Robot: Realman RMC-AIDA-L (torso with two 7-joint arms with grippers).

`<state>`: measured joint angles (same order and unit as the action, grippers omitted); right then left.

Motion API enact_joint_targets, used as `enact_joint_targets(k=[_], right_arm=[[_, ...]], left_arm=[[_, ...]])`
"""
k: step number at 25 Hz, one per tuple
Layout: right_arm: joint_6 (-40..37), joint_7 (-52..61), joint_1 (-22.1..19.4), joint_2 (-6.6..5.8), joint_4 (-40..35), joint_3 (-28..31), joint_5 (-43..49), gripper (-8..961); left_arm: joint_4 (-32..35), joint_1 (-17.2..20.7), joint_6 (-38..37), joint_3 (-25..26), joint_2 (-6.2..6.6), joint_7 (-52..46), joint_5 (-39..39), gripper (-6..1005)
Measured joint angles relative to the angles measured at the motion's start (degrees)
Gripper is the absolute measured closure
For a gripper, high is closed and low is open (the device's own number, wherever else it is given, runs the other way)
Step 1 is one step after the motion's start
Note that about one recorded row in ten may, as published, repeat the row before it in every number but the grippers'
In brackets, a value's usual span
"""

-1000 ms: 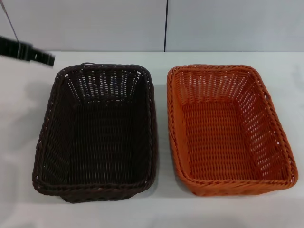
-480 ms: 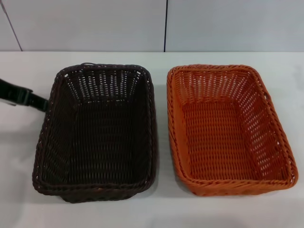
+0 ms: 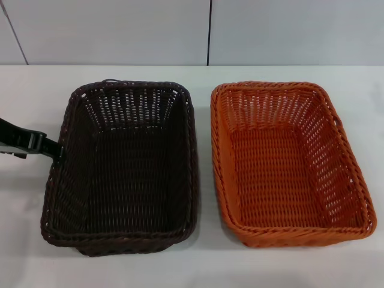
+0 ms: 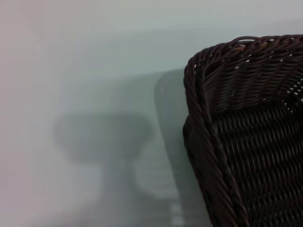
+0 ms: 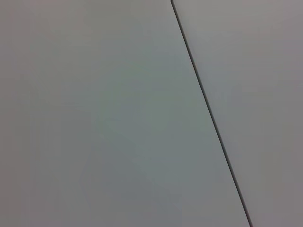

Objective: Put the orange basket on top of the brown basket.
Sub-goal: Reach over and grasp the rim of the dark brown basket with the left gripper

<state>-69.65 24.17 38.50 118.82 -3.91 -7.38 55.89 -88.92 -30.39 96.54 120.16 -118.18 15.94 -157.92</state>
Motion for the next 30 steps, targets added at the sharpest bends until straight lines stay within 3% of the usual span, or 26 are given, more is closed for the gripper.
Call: enact_joint_targets(k=[11, 20, 27, 30], right_arm=[[0.1, -0.4, 0.0, -0.09, -0.1, 0.0, 0.0, 238], [0.6, -0.5, -0.1, -0.09, 0.0, 0.0, 0.0, 237], [1.1, -0.4, -0.6, -0.09, -0.1, 0.0, -0.1, 237], [1.1, -0.3, -0.9, -0.09, -0.1, 0.1, -1.3, 237]], left_arm=[[2.5, 1.0, -1.6, -0.4, -0.06, -0.1, 3.6, 275], [10.1, 1.1, -6.7, -2.9, 0.05, 0.1, 4.6, 282], [9.2, 1.0, -7.1, -3.0, 0.13, -0.1, 5.1, 287], [8.6, 1.1, -6.8, -2.9, 0.24, 0.1, 5.6, 368]])
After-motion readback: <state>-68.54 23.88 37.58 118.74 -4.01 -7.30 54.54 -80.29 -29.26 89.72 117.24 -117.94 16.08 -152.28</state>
